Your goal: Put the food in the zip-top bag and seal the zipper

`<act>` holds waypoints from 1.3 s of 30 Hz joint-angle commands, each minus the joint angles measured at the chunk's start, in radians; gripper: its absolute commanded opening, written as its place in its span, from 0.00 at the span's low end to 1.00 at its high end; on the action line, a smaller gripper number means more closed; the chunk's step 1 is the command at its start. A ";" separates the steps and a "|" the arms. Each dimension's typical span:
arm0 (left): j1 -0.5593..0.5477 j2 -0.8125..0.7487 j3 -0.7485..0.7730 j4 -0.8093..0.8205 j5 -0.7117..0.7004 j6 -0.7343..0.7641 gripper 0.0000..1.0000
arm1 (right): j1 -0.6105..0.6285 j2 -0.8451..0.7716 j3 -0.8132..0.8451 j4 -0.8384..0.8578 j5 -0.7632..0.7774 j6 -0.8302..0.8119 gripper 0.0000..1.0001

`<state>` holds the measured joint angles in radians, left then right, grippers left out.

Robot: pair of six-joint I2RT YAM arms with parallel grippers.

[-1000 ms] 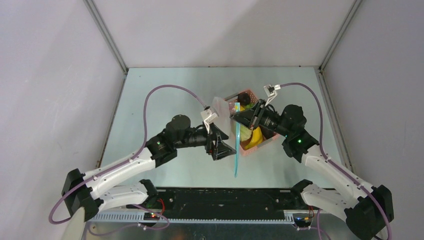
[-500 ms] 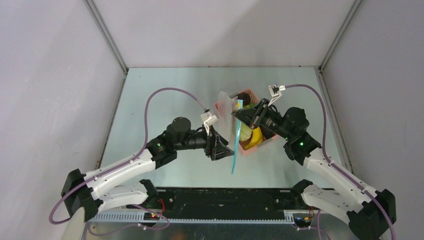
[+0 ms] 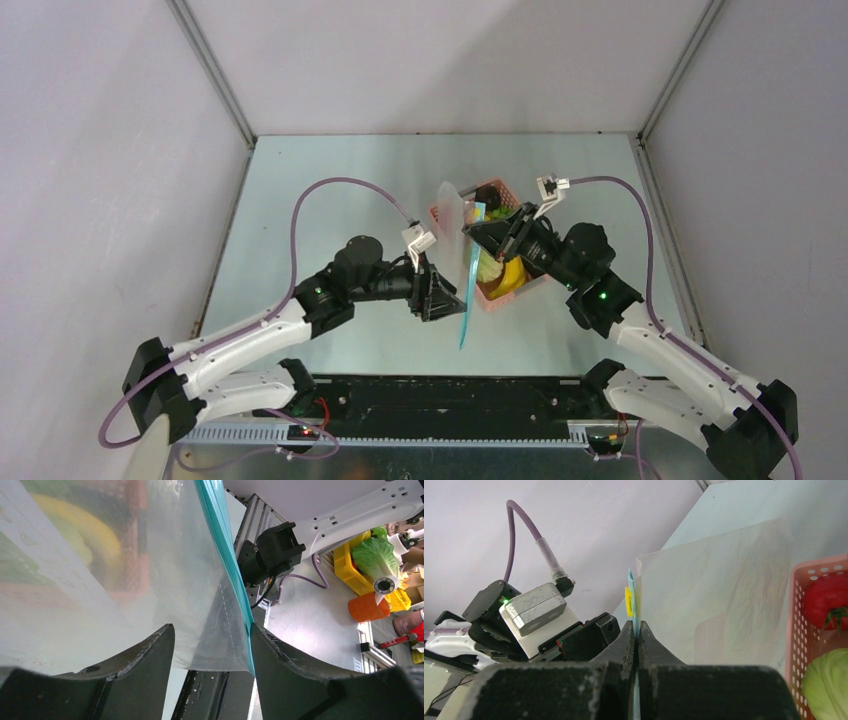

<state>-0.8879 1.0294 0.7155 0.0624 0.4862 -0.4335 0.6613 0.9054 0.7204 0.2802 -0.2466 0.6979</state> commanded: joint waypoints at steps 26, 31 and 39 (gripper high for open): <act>-0.028 0.114 0.103 0.036 0.035 -0.021 0.32 | 0.204 -0.014 0.005 -0.010 0.520 -0.082 0.00; -0.030 0.106 0.103 0.019 -0.011 -0.021 0.01 | 0.205 -0.022 0.005 -0.043 0.523 -0.081 0.03; -0.052 0.036 0.131 -0.169 -0.305 0.047 0.00 | 0.195 -0.099 0.039 -0.238 0.580 -0.088 0.52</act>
<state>-0.9215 1.1240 0.7811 -0.0093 0.3653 -0.4427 0.8597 0.8597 0.7193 0.1612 0.2634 0.6270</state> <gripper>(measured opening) 0.015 0.488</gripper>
